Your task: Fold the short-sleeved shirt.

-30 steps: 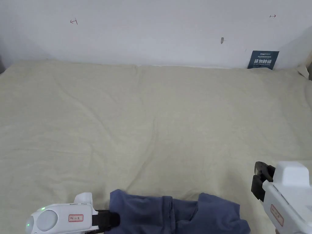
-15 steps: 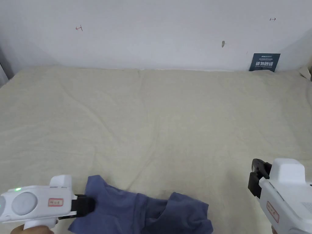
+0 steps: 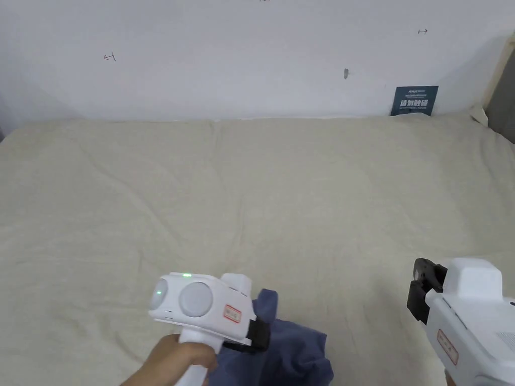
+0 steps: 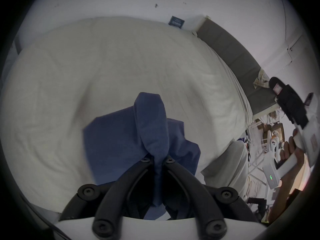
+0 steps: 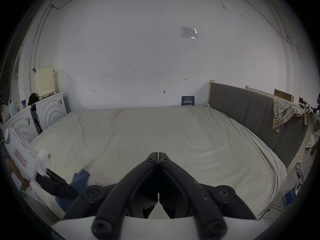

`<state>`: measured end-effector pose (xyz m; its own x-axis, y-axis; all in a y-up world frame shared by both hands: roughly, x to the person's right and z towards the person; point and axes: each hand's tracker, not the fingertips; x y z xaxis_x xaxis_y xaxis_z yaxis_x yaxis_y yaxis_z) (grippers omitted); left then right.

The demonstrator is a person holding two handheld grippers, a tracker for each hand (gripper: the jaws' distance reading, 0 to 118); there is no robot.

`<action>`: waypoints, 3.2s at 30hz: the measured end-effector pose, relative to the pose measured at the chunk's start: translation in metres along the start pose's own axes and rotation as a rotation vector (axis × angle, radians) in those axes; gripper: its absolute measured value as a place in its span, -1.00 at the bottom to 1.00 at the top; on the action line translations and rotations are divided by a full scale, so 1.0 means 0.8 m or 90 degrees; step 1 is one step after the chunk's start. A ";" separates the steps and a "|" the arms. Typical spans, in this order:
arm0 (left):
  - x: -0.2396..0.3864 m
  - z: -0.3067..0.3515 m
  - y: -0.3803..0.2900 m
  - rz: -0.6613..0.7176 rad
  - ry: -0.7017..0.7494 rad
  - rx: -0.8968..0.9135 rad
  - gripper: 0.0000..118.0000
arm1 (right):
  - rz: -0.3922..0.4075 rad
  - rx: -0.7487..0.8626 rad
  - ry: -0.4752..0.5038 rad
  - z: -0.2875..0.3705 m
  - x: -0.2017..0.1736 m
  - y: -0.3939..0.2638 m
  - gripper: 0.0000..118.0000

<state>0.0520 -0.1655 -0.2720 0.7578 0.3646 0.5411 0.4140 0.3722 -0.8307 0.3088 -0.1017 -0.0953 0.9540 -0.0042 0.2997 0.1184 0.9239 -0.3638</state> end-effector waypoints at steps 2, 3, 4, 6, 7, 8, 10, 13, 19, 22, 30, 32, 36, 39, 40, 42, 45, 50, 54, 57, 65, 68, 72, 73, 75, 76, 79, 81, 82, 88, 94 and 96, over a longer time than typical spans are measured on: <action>0.014 -0.032 0.003 0.000 0.007 -0.027 -0.85 | -0.003 -0.002 -0.006 0.002 0.007 -0.002 -0.97; 0.020 -0.049 0.002 -0.005 0.013 -0.042 -0.84 | -0.005 -0.003 -0.009 0.003 0.010 -0.003 -0.97; 0.024 -0.063 0.002 -0.008 0.017 -0.053 -0.84 | -0.007 -0.003 -0.012 0.003 0.013 -0.004 -0.97; 0.031 -0.091 -0.002 -0.004 0.033 -0.067 -0.84 | -0.009 -0.003 -0.018 0.005 0.018 -0.004 -0.97; 0.034 -0.099 -0.004 -0.003 0.036 -0.068 -0.81 | -0.011 -0.004 -0.021 0.006 0.020 -0.005 -0.97; 0.036 -0.105 -0.006 0.002 0.035 -0.063 -0.76 | -0.012 -0.004 -0.023 0.007 0.022 -0.005 -0.97; 0.039 -0.105 -0.008 0.023 0.016 -0.054 -0.43 | -0.013 -0.005 -0.027 0.008 0.025 -0.006 -0.97; 0.045 -0.095 -0.008 0.045 -0.072 -0.044 0.63 | -0.013 -0.008 -0.030 0.009 0.026 -0.007 -0.97; 0.045 -0.031 -0.012 0.043 -0.092 0.099 0.82 | -0.017 -0.004 -0.028 0.011 0.024 -0.005 -0.97; 0.036 0.003 -0.019 0.023 -0.053 0.194 0.41 | -0.014 -0.001 -0.024 0.012 0.019 -0.002 -0.97; 0.002 0.020 -0.055 -0.075 0.117 0.337 -1.00 | -0.009 0.001 -0.013 0.012 0.013 0.000 -0.97; -0.008 0.009 -0.062 -0.065 0.124 0.317 -1.00 | -0.008 -0.001 -0.012 0.012 0.012 0.000 -0.97; 0.002 -0.039 -0.083 -0.079 0.130 0.276 -1.00 | -0.011 -0.005 -0.010 0.011 0.012 -0.002 -0.97; 0.016 -0.070 -0.093 -0.080 0.116 0.244 -1.00 | -0.008 -0.011 -0.010 0.009 0.015 -0.006 -0.97; 0.021 -0.080 -0.095 -0.078 0.107 0.234 -1.00 | -0.006 -0.013 -0.010 0.008 0.017 -0.007 -0.97; 0.038 -0.098 -0.097 -0.082 0.098 0.215 -1.00 | -0.005 -0.019 -0.013 0.006 0.022 -0.009 -0.97; 0.055 -0.117 -0.096 -0.086 0.097 0.211 -1.00 | -0.008 -0.024 -0.020 0.003 0.030 -0.012 -0.97; 0.068 -0.144 -0.082 -0.088 0.095 0.184 -1.00 | -0.010 -0.037 -0.032 -0.006 0.043 -0.020 -0.97; 0.083 -0.167 -0.080 -0.073 0.098 0.169 -1.00 | -0.017 -0.045 -0.033 -0.012 0.048 -0.024 -0.97; 0.093 -0.175 -0.084 -0.088 0.116 0.172 -1.00 | -0.019 -0.047 -0.033 -0.012 0.048 -0.025 -0.97; 0.093 -0.093 -0.073 -0.082 0.079 0.281 -1.00 | -0.020 -0.018 -0.015 0.008 0.032 -0.009 -0.97; 0.092 -0.036 -0.060 -0.094 0.080 0.358 -1.00 | -0.012 0.004 -0.002 0.017 0.021 0.003 -0.97; 0.075 0.036 -0.046 -0.100 0.104 0.458 -1.00 | -0.002 0.048 0.008 0.032 0.005 0.020 -0.97; 0.069 0.053 -0.042 -0.101 0.116 0.480 -1.00 | 0.002 0.059 0.007 0.035 0.000 0.025 -0.97; 0.061 0.082 -0.039 -0.111 0.142 0.521 -1.00 | 0.011 0.078 0.010 0.041 -0.007 0.033 -0.97; 0.057 0.096 -0.039 -0.117 0.163 0.539 -1.00 | 0.015 0.088 0.009 0.044 -0.011 0.037 -0.97; 0.042 0.130 -0.040 -0.132 0.217 0.589 -1.00 | 0.024 0.113 0.010 0.050 -0.020 0.046 -0.97; 0.031 0.148 -0.043 -0.132 0.245 0.620 -1.00 | 0.029 0.127 0.009 0.054 -0.026 0.051 -0.97; 0.026 0.156 -0.046 -0.135 0.267 0.636 -1.00 | 0.032 0.135 0.008 0.056 -0.029 0.053 -0.97; -0.006 0.191 -0.063 -0.126 0.334 0.683 -1.00 | 0.047 0.158 0.011 0.059 -0.043 0.060 -0.97; -0.029 0.204 -0.074 -0.098 0.368 0.691 -1.00 | 0.053 0.161 0.019 0.057 -0.053 0.061 -0.97; -0.033 0.205 -0.076 -0.090 0.375 0.690 -1.00 | 0.056 0.159 0.022 0.057 -0.055 0.060 -0.97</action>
<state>-0.0759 -0.0574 -0.2144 0.9674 -0.0704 0.2433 0.0928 0.9923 -0.0817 0.2600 -0.0396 -0.0862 0.9670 0.0707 0.2446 -0.0327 0.9872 -0.1560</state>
